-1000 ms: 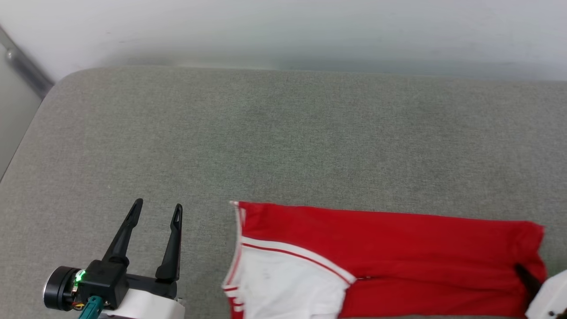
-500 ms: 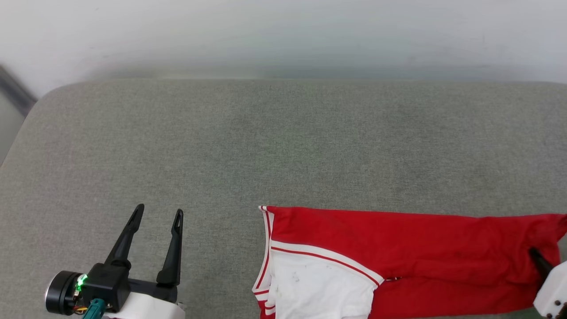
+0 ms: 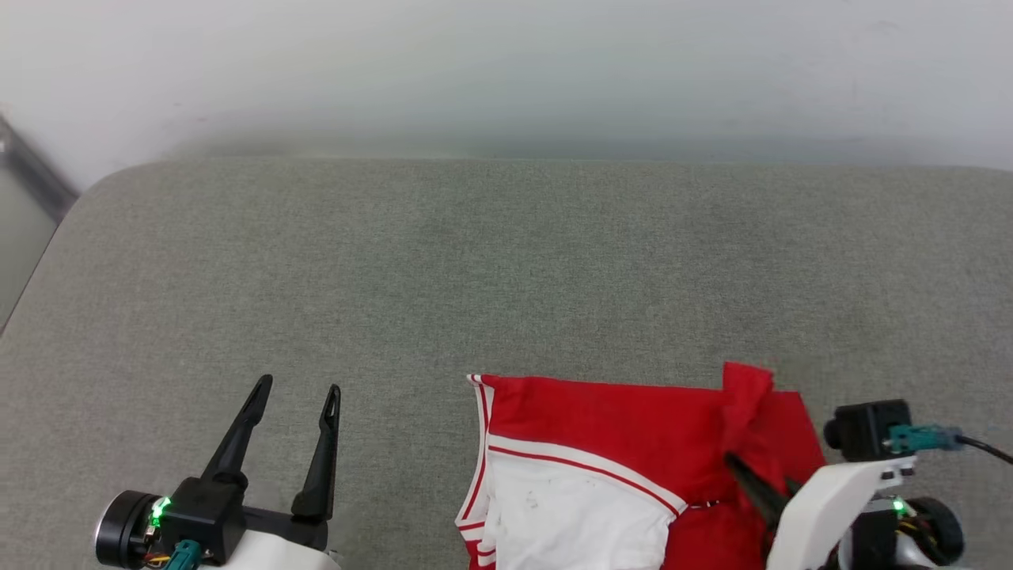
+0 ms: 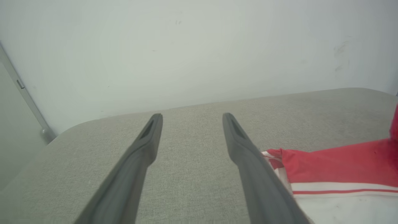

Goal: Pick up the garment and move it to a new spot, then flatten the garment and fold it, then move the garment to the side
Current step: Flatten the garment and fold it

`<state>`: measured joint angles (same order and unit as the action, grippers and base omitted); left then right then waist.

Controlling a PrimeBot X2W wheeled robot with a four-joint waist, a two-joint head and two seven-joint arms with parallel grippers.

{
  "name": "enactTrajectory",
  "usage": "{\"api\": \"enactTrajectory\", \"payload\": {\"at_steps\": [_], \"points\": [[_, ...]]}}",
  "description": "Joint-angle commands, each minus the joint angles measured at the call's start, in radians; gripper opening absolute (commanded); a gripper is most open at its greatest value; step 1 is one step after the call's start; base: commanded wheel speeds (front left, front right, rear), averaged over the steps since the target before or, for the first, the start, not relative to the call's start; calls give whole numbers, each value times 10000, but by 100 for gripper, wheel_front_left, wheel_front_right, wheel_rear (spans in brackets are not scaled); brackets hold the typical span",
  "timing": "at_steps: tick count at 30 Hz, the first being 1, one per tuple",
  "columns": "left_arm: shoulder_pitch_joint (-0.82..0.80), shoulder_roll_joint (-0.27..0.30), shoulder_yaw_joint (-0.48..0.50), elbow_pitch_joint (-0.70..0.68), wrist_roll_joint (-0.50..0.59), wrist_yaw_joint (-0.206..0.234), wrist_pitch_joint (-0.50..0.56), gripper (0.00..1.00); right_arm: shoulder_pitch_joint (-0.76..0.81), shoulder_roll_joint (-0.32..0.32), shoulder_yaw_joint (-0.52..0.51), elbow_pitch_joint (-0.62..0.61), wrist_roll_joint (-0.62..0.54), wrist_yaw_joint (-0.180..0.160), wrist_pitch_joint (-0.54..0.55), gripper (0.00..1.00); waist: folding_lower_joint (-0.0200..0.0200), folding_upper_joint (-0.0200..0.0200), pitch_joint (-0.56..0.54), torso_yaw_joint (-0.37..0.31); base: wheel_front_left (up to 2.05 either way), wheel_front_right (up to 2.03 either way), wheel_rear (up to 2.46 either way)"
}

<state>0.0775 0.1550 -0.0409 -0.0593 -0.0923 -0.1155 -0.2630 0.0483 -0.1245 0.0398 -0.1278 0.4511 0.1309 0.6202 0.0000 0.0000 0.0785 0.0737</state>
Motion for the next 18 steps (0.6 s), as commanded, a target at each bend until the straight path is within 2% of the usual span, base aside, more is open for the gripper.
{"api": "enactTrajectory", "payload": {"at_steps": [1,9,18], "points": [[58,17,-7,5,13,-35,-20,100,71,223,299,-170,30,-3,132,0,0,0,1,59,0,0,0],[-41,15,-87,82,23,-61,-20,100,-410,746,1601,98,487,-3,30,0,0,0,12,333,0,0,0],[-104,16,-88,157,66,-81,-20,100,-1219,758,2764,1363,1521,-3,-1119,0,0,0,62,601,0,0,0]]}}
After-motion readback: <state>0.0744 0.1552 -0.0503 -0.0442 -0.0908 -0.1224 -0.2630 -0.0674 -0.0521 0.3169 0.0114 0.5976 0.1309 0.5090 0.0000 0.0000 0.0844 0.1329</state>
